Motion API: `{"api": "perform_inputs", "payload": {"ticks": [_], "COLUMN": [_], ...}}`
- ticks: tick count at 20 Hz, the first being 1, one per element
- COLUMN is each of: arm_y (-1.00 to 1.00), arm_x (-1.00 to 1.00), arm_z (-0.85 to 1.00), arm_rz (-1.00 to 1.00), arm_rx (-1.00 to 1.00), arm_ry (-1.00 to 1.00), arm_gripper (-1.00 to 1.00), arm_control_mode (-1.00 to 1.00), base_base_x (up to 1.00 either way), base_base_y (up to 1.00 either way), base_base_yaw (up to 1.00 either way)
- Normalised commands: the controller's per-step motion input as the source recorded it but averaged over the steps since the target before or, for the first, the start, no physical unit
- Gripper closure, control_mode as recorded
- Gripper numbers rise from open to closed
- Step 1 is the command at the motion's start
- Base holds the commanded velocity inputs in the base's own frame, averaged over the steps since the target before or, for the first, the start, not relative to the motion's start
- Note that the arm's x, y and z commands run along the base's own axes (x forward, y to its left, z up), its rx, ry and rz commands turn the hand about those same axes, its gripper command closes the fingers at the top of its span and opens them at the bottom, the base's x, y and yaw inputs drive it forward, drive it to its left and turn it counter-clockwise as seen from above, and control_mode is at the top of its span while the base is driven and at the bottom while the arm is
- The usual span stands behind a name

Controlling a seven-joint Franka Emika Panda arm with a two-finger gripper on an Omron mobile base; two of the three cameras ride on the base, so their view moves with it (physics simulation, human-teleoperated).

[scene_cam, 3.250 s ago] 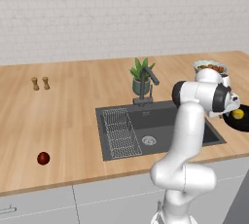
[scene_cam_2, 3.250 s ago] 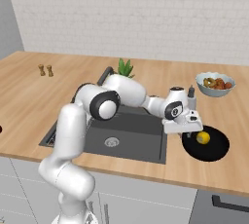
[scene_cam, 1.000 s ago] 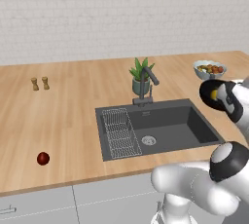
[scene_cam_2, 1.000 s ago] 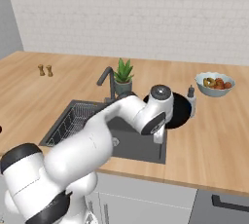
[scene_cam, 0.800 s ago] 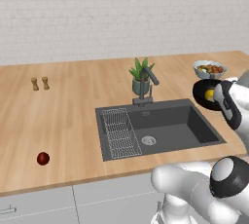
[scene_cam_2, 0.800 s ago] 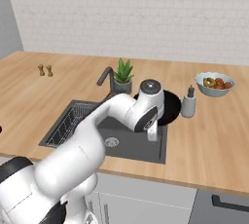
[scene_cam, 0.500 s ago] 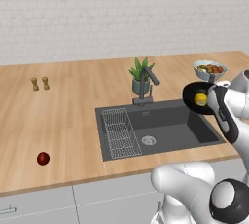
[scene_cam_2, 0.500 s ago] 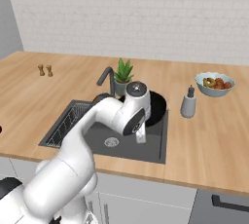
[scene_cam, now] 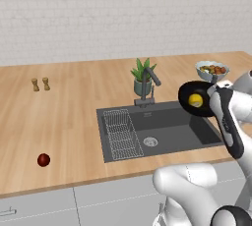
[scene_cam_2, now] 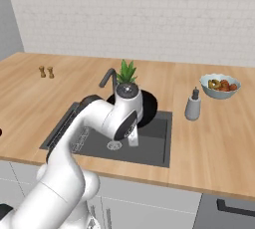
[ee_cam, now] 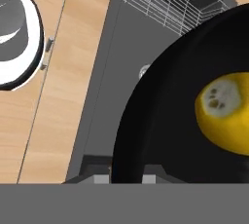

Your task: Pick the lemon from the sink and place it in the bowl. Then pick the bowl and place it in the microwave. Then close the microwave door and press the start button.

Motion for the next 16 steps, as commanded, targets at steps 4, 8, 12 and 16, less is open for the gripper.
{"api": "perform_inputs", "payload": {"ticks": [4,8,12,16], "arm_y": [0.28,0.25,0.21,0.28], "arm_x": [-0.16,-0.44,-0.62,-0.83], "arm_z": [0.32,0.39,0.31,0.38], "arm_rz": [0.01,0.01,0.0,0.02], "arm_rx": [-0.01,-0.01,0.0,0.0], "arm_ry": [0.03,0.0,0.03,0.0], "arm_gripper": [1.0,1.0,1.0,1.0], "arm_control_mode": [-1.0,-1.0,-1.0,-1.0], "base_base_x": [0.0,0.0,0.0,0.0], "base_base_y": [0.0,0.0,0.0,0.0], "base_base_yaw": [0.0,0.0,0.0,0.0]}}
